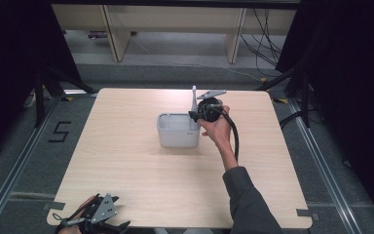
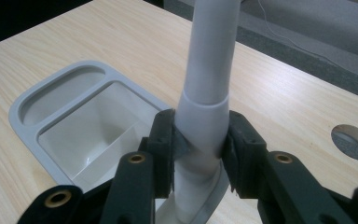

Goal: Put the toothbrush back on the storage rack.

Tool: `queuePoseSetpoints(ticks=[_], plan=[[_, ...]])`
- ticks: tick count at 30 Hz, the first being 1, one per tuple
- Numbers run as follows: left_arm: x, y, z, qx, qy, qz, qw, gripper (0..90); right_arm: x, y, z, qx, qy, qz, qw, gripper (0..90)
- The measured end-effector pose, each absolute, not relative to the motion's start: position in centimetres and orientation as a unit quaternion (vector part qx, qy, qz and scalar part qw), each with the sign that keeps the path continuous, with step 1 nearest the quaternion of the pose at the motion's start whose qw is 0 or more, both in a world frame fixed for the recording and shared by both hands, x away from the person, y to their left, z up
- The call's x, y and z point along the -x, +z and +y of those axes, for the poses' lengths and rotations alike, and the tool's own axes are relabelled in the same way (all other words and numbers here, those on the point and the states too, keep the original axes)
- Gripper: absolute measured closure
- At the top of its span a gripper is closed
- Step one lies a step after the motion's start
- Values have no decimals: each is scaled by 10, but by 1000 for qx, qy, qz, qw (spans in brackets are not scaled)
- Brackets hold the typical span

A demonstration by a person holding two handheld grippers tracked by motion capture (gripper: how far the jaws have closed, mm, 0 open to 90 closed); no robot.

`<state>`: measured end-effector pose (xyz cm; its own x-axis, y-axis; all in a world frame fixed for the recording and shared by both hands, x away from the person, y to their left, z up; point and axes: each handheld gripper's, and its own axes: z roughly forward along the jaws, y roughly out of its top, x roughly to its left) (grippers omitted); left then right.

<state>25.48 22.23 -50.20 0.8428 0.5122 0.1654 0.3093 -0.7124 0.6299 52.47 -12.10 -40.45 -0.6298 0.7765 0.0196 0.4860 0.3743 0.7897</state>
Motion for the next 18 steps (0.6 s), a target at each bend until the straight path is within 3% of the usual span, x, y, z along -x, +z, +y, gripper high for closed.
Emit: queuePoseSetpoints(ticks=[12, 18], plan=[[-254, -504, 221, -906, 170, 227, 314, 158, -524, -407, -120, -381, 412, 806, 188, 669], [-254, -505, 221, -904, 173, 229, 317, 158, -521, -403, -118, -380, 413, 806, 188, 567]])
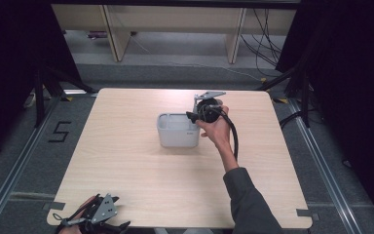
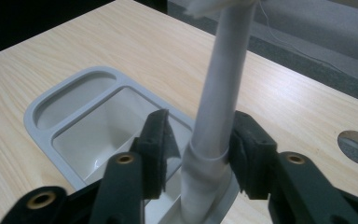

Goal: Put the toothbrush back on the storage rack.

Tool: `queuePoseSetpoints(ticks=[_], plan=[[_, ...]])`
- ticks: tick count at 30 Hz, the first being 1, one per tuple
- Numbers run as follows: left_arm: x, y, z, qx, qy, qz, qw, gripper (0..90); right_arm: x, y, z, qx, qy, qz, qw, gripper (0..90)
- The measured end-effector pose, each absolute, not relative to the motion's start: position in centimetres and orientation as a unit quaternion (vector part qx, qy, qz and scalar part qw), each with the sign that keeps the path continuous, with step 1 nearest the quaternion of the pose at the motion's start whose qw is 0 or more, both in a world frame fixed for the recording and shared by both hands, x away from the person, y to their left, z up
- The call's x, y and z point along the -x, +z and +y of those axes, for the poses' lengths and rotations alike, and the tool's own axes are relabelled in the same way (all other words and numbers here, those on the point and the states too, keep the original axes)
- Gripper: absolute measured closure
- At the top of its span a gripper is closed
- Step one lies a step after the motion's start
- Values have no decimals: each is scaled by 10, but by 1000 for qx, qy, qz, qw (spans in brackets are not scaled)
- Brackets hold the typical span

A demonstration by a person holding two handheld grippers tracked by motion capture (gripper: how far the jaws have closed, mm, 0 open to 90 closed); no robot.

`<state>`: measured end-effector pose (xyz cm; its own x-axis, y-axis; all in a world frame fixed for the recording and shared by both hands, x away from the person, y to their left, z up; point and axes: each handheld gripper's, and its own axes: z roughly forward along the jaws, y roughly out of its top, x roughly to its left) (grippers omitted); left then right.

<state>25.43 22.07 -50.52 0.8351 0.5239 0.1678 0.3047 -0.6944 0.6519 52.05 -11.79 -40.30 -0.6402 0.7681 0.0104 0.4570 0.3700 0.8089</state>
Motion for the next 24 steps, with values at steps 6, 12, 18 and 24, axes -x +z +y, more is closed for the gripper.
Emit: queuePoseSetpoints(ticks=[6, 12, 18, 24], plan=[[-254, -505, 221, -903, 174, 231, 318, 158, -517, -399, -118, -376, 422, 803, 191, 481], [-254, -505, 221, -904, 173, 230, 317, 158, -511, -395, -120, -386, 427, 793, 198, 416], [-254, -505, 221, -902, 174, 233, 319, 158, -505, -394, -127, -387, 439, 785, 202, 398], [-255, -505, 221, -905, 173, 229, 313, 158, -498, -390, -133, -383, 440, 788, 195, 382]])
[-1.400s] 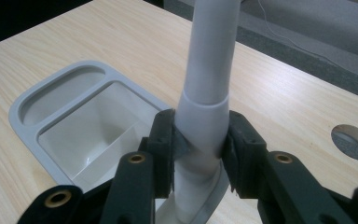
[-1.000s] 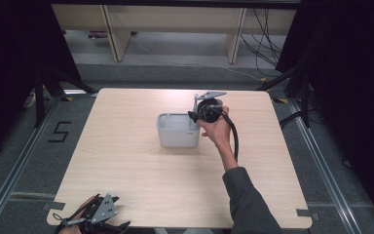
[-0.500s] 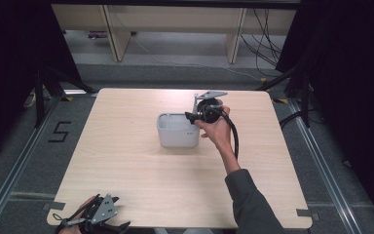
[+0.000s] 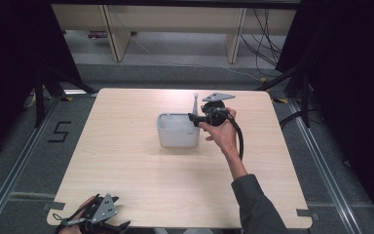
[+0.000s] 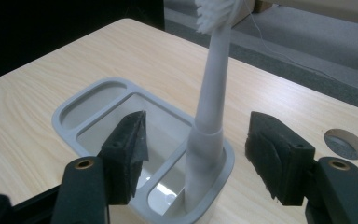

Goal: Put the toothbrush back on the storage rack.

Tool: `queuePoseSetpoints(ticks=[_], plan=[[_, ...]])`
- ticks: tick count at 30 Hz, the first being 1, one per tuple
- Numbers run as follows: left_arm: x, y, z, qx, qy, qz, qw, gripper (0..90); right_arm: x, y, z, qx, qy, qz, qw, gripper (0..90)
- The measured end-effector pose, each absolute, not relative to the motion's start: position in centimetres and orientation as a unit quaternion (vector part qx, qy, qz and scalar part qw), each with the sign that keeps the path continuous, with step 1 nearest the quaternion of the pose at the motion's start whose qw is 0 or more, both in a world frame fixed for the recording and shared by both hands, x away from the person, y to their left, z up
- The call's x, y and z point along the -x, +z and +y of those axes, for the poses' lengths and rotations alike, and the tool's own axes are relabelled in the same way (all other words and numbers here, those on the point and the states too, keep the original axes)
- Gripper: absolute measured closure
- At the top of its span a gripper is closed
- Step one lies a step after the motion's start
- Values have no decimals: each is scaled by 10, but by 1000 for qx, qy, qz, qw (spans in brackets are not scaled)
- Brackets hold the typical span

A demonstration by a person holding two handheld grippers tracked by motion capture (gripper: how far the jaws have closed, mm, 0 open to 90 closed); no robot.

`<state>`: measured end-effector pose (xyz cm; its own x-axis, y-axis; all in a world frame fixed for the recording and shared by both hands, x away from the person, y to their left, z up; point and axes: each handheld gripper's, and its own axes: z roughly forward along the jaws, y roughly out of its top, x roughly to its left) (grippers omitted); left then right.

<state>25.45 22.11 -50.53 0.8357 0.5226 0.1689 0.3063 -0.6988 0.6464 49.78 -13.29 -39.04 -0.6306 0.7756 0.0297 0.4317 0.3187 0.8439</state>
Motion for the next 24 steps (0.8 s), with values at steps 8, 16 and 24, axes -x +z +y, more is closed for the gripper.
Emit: queuePoseSetpoints(ticks=[8, 16, 24], plan=[[-255, -506, 221, -904, 175, 233, 313, 158, -485, -386, -139, -377, 449, 786, 196, 368], [-255, -507, 221, -901, 173, 240, 318, 158, -475, -385, -143, -372, 453, 787, 192, 362], [-255, -505, 222, -907, 164, 235, 308, 158, -467, -387, -143, -371, 460, 783, 192, 362]])
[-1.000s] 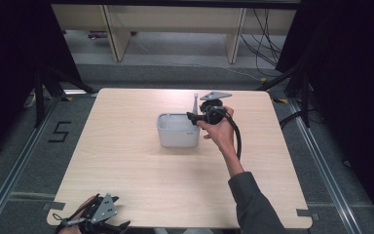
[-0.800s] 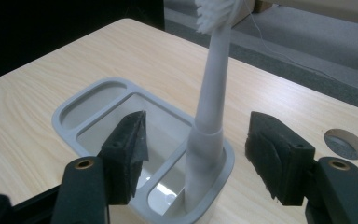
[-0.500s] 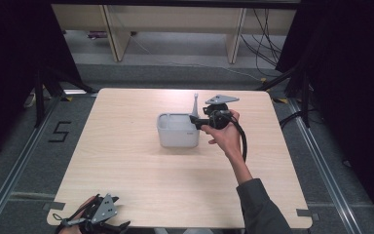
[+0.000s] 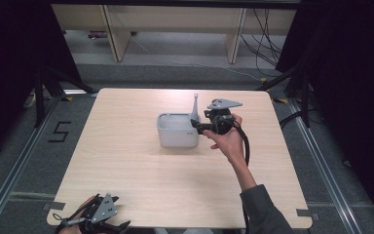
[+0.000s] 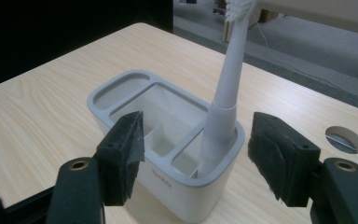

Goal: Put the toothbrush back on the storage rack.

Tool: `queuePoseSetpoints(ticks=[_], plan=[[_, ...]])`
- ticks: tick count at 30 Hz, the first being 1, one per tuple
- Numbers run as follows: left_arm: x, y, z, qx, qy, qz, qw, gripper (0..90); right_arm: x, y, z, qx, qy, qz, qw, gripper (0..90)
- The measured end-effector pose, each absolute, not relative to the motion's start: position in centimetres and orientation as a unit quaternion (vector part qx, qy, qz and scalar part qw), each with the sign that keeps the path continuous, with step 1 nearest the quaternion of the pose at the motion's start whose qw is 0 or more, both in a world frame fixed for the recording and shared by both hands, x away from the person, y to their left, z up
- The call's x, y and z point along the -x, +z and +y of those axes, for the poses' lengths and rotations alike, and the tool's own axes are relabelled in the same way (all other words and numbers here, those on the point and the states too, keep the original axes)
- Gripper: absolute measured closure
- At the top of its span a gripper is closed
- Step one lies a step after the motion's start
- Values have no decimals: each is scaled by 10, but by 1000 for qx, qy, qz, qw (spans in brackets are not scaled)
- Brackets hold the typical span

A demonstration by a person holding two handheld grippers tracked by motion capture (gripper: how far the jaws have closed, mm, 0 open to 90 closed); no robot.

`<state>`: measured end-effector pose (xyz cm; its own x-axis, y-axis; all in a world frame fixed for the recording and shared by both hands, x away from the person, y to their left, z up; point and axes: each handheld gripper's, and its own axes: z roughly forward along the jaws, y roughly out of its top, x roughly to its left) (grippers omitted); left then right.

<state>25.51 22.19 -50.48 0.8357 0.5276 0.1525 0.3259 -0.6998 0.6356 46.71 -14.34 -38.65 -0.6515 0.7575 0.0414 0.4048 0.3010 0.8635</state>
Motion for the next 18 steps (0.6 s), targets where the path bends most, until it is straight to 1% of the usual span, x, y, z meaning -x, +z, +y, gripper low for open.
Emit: queuePoseSetpoints(ticks=[2, 4, 11, 13, 14, 18], plan=[[-256, -505, 222, -906, 173, 232, 310, 158, -467, -388, -145, -360, 459, 787, 203, 361], [-256, -506, 221, -902, 174, 236, 316, 158, -464, -389, -144, -369, 459, 784, 197, 361], [-255, -507, 221, -902, 172, 239, 315, 158, -458, -393, -146, -367, 469, 779, 199, 351], [-255, -506, 222, -905, 175, 230, 311, 158, -458, -393, -146, -364, 466, 782, 197, 343], [-255, -506, 221, -904, 175, 233, 313, 158, -458, -393, -147, -365, 469, 778, 204, 343], [-254, -505, 221, -901, 176, 234, 319, 158, -457, -395, -147, -380, 467, 777, 186, 335]])
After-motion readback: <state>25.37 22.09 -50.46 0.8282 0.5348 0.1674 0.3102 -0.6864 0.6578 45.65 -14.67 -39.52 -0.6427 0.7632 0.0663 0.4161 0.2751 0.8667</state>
